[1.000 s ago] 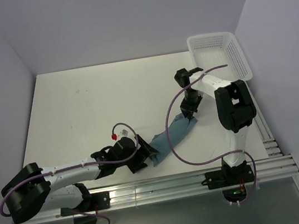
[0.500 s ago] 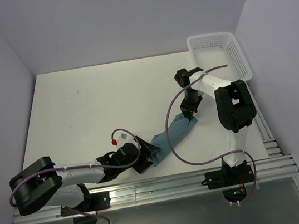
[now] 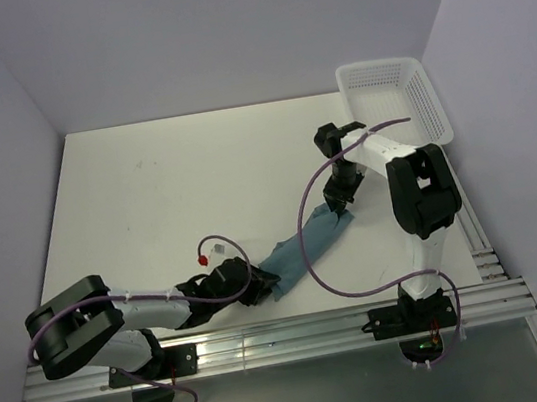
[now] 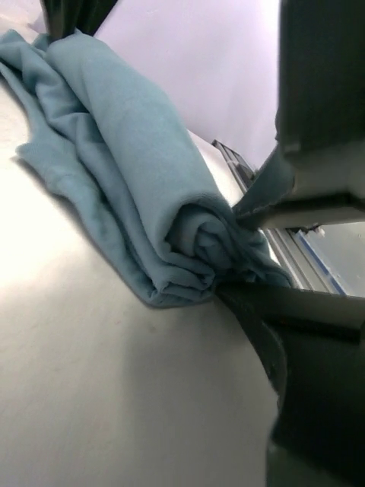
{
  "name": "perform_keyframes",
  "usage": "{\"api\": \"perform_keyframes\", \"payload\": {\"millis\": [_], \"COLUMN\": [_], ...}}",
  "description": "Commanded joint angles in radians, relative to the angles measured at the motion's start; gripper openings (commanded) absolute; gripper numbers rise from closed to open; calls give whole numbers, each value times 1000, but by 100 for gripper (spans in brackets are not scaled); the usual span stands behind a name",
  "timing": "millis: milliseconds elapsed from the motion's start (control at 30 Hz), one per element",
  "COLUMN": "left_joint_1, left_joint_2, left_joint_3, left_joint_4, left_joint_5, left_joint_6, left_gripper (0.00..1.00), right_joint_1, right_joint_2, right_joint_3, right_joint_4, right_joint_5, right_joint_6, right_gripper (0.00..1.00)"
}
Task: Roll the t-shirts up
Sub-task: Place the rolled tshirt into the container
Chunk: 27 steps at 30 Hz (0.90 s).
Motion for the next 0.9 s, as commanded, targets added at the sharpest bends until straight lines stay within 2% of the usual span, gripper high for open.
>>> {"api": "perform_keyframes", "payload": {"millis": [0, 33, 100, 133, 200, 233, 300, 433, 500, 600, 700, 800, 867], "left_joint_1": [60, 102, 156, 214, 276, 305, 380, 507, 548, 600, 631, 655, 678], "left_joint_2": [26, 27, 29, 30, 44, 47, 52, 79, 116, 186, 239, 283, 318], "left_joint_3": [-46, -35, -3, 46, 130, 155, 199, 250, 258, 304, 374, 452, 489], "left_joint_4": [-42, -56, -105, -169, -248, -280, -384, -447, -449, -483, -547, -622, -662], "left_joint_5": [17, 31, 64, 99, 159, 179, 201, 326, 368, 434, 474, 498, 509], "left_joint_6": [57, 115, 192, 279, 364, 437, 491, 606, 646, 718, 795, 864, 893], "left_gripper": [28, 15, 9, 4, 0, 0, 0, 0, 0, 0, 0, 0, 0], "right_joint_1": [2, 7, 15, 21, 41, 45, 61, 67, 64, 53, 35, 16, -1], "right_joint_2": [-27, -28, -43, -51, -72, -80, -92, -85, -77, -109, -175, -234, -298], "right_joint_3": [-18, -19, -32, -38, -61, -69, -79, -2, 39, 86, 74, 37, -28], "right_joint_4": [52, 49, 48, 49, 49, 45, 41, -35, -55, -65, -11, 64, 174], "right_joint_5": [8, 5, -3, -8, -20, -26, -40, -28, -20, -15, -35, -61, -116], "right_joint_6": [29, 28, 31, 32, 47, 52, 66, 72, 51, 25, -21, -98, -175], "right_gripper": [0, 0, 0, 0, 0, 0, 1, 40, 52, 63, 67, 67, 66]}}
